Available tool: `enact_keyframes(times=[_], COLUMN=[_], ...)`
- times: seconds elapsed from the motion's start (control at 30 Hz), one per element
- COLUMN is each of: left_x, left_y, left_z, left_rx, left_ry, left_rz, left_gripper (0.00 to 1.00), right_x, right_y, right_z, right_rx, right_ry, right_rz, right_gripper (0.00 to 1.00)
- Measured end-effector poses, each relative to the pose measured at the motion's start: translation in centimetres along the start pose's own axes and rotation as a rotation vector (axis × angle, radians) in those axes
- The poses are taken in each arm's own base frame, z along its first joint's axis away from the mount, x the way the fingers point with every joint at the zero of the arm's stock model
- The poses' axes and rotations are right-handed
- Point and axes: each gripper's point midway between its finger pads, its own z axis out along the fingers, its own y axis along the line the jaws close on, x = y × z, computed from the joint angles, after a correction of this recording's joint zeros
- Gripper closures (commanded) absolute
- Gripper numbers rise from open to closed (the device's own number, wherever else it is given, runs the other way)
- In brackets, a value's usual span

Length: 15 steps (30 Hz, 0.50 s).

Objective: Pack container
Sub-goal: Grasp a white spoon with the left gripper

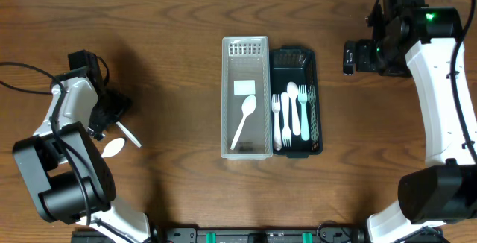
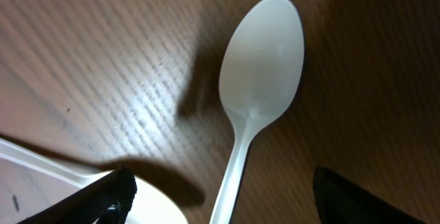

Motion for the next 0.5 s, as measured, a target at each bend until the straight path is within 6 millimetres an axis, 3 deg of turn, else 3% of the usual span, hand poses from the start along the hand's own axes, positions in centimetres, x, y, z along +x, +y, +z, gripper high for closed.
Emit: enact_keyframes(times=[0.43,0.5], left_x=[0.1,0.1], left_y=[-0.5,-0.5], left_z=[2.6,2.6], left_rx=[-0.015,-0.013], left_ry=[0.032,0.034], left_rz=[0.018,0.018], left_gripper=[0.15,0.28], right_x=[0.1,0.1], right_y=[0.0,0.0], right_z=[0.0,0.0], right_rx=[0.0,0.0], right_ry=[0.003,0.003], right_rz=[0.0,0.0], right_gripper=[0.01,0.01])
